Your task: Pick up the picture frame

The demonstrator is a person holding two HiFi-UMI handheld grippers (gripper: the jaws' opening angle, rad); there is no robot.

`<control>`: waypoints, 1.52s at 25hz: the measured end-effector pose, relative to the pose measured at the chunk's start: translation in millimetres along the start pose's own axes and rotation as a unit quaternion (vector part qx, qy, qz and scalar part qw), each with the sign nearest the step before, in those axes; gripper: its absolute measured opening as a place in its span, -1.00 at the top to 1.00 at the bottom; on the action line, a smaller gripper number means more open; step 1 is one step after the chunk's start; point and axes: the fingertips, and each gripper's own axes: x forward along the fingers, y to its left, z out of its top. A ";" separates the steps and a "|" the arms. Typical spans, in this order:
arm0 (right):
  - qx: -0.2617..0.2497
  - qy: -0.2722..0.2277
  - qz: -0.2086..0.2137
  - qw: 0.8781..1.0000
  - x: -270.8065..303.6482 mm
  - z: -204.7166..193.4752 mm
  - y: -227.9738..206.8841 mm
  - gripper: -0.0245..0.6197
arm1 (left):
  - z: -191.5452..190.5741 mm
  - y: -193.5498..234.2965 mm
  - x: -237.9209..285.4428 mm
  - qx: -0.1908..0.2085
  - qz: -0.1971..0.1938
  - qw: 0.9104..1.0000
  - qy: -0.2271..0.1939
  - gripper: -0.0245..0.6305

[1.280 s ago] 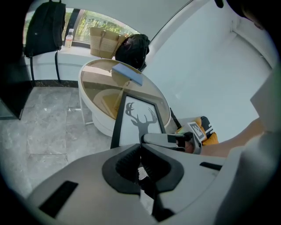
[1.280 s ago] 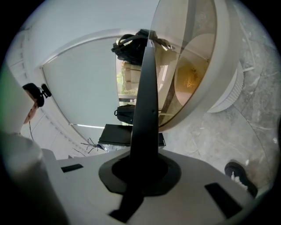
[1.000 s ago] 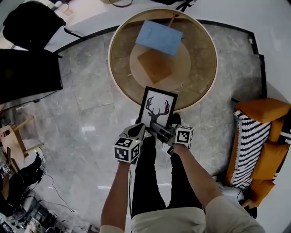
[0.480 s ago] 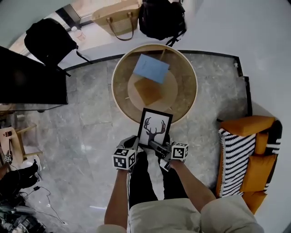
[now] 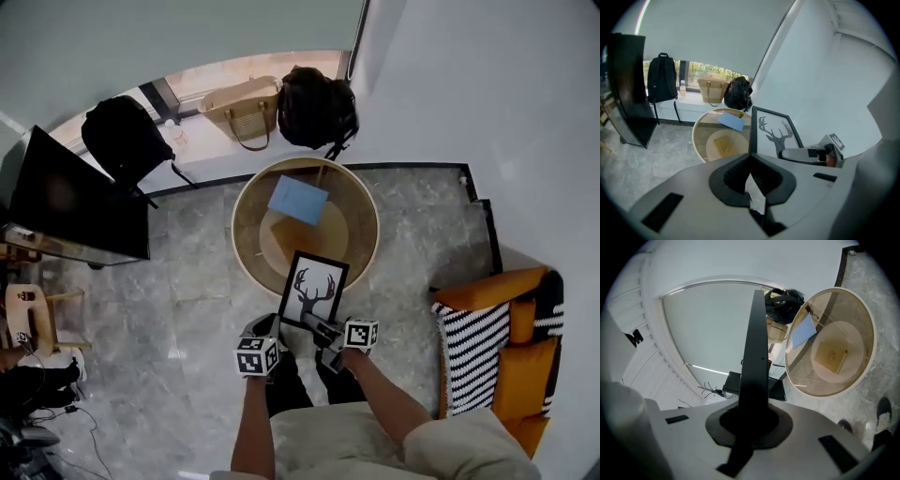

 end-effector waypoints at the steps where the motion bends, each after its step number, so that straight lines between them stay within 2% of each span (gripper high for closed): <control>1: -0.003 -0.003 0.004 1.000 -3.7 2.9 8.7 0.80 | 3.5 -4.1 -4.8 -0.004 0.008 1.000 -0.008 0.86; 5: -0.015 0.003 0.011 1.000 -23.6 9.5 33.2 0.80 | 16.9 -27.5 -22.5 -0.027 0.031 0.998 -0.040 0.86; 9: -0.034 -0.004 0.011 0.999 -40.8 28.1 48.4 0.80 | 35.3 -49.3 -30.5 -0.005 0.056 0.996 -0.066 0.86; 12: -0.052 -0.006 0.013 0.999 -54.9 37.3 56.0 0.80 | 38.6 -67.4 -31.5 0.012 0.055 0.995 -0.079 0.86; 16: -0.074 0.012 0.020 0.997 -74.6 36.4 64.7 0.80 | 32.7 -87.5 -39.1 0.011 0.066 0.992 -0.103 0.86; 21: -0.102 0.055 0.005 0.993 -96.7 32.5 58.7 0.80 | 22.9 -102.1 -30.5 0.025 0.043 0.995 -0.083 0.86; 26: -0.123 0.046 0.005 0.991 -91.0 54.7 59.6 0.80 | 54.0 -108.2 -20.5 0.047 0.029 0.993 -0.101 0.86; 32: -0.116 0.039 0.018 0.992 -92.4 54.4 61.7 0.80 | 38.0 -131.8 -13.8 0.096 0.011 0.993 -0.074 0.86; 38: -0.118 0.049 0.021 0.992 -91.2 55.7 60.8 0.80 | 35.6 -127.9 -18.6 0.088 0.024 0.992 -0.081 0.86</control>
